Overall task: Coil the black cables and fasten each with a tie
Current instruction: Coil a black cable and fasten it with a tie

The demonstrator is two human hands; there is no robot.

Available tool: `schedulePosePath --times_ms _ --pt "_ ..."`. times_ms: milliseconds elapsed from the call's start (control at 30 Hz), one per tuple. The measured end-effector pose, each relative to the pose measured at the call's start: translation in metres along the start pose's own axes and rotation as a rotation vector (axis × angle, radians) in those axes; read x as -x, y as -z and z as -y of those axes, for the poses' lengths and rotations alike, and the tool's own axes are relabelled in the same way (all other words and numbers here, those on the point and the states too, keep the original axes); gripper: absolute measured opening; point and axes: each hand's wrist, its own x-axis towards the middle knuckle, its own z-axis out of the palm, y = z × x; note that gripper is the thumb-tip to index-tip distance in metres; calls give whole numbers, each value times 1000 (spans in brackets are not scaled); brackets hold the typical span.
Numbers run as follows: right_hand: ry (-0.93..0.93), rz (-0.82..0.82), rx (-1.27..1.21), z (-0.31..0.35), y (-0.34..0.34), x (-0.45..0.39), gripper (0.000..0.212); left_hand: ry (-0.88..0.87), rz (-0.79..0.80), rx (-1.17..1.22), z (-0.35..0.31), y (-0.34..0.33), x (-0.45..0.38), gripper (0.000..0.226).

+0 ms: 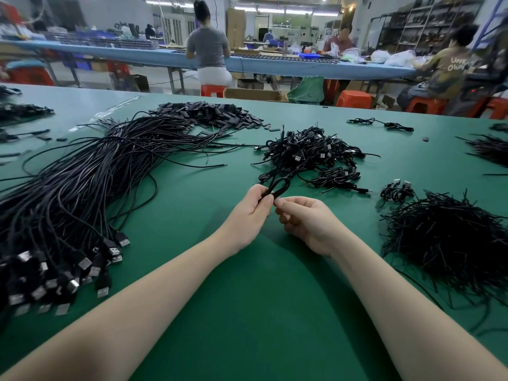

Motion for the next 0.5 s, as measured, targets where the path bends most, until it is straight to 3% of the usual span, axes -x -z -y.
schedulePosePath --times_ms 67,133,267,367,433,500 --pt "39 -17 -26 -1 -1 -2 12 8 -13 8 0 -1 0 16" --pt "189 -81 123 -4 -4 -3 14 21 -58 15 0 -2 0 17" --pt "795 -318 974 -7 -8 -3 12 157 -156 -202 -11 -3 -2 31" --pt "1260 -344 1453 -4 -4 2 14 473 45 -167 -33 10 -10 35" --pt "1385 -315 1475 -1 -9 6 15 685 217 -125 -48 31 -11 35" --pt "1395 -230 1368 1 -17 10 17 710 311 -92 -59 51 -12 41"
